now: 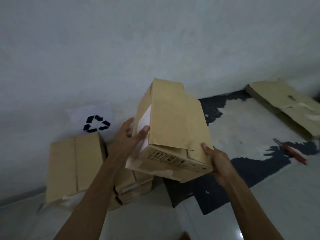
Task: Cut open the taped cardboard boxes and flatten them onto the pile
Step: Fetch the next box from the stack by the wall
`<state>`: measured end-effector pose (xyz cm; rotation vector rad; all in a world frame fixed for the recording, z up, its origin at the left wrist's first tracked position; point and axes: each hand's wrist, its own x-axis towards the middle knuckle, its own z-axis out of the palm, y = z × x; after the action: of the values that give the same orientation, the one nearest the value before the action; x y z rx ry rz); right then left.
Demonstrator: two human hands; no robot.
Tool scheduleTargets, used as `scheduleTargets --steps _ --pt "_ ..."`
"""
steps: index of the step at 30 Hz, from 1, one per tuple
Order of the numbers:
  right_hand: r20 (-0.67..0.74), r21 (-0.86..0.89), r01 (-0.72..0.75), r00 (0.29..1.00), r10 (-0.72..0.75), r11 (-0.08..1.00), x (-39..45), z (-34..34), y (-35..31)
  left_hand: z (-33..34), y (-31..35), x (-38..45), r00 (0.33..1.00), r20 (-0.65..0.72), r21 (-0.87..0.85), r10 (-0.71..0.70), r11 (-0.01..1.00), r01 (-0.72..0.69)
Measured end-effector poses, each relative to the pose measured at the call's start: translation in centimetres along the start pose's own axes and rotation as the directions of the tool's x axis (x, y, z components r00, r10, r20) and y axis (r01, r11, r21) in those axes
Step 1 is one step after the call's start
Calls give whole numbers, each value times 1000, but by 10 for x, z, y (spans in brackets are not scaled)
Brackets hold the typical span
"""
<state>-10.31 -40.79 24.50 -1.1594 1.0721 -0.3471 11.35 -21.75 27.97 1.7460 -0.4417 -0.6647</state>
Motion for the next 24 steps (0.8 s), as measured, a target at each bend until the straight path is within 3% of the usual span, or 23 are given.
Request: scheduleTargets --steps 3,6,10,14,19,24 --pt "-17 44 44 999 -44 998 -14 -40 3 33 15 -11 957 173 -100 -231 963 251" --pt "-37 49 81 996 -79 996 -20 -81 2 69 24 -25 922 304 -107 -240 953 283" --pt "-117 -88 141 982 -151 986 -13 -141 -1 132 27 -22 948 221 -28 -230 970 242" --pt "-60 -151 179 980 -190 972 4 -209 0 196 30 -21 937 203 -27 -283 955 294" --pt "-67 -106 105 991 -113 989 24 -273 -12 264 40 -31 889 340 -262 -308 877 404" --pt "28 -47 -21 999 22 999 46 -309 -31 306 48 -27 914 301 -361 -272 855 373"
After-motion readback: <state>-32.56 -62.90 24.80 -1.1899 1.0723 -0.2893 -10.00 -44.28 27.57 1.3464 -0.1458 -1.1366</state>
